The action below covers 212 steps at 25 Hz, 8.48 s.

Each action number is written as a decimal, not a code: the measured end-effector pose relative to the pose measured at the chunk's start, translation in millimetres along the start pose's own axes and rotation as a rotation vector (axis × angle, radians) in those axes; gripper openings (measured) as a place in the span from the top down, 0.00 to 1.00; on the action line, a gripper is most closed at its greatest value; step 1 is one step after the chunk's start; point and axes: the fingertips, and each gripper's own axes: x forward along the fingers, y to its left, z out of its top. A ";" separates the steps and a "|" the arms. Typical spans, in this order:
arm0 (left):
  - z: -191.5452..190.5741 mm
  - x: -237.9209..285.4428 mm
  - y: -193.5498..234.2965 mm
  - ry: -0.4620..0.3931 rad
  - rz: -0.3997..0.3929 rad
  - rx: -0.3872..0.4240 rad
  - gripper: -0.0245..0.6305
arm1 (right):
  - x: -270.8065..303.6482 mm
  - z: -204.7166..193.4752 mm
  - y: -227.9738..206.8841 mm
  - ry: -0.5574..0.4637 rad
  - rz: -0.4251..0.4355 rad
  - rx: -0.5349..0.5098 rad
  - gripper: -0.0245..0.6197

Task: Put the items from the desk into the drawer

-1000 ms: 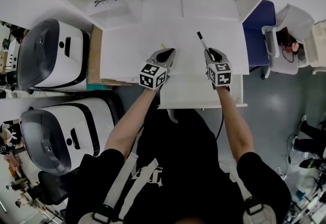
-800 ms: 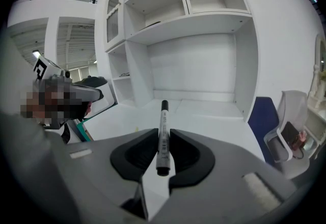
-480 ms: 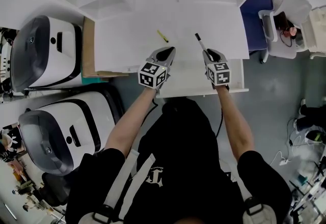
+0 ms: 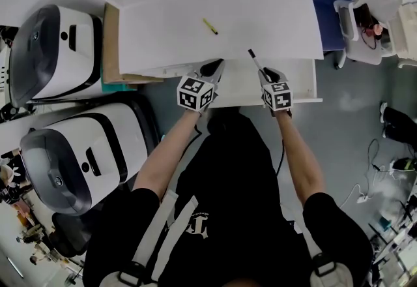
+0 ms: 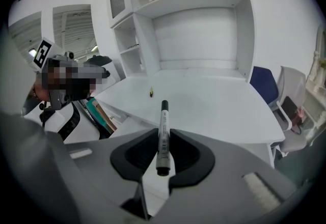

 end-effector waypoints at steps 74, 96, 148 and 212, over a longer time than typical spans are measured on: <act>156.2 -103.5 -4.1 -0.313 0.062 0.146 0.96 | -128.4 202.7 31.5 -0.450 -0.036 -0.077 0.87; 138.4 -123.5 23.1 -0.292 0.146 0.116 0.96 | -94.9 211.6 59.1 -0.400 0.054 -0.156 0.70; 43.8 -22.9 192.5 -0.096 0.336 -0.106 0.96 | 226.4 136.7 75.2 0.146 0.260 -0.294 0.74; 124.9 -113.9 90.6 -0.279 0.212 0.037 0.96 | 2.0 220.5 94.0 -0.274 0.097 -0.208 0.89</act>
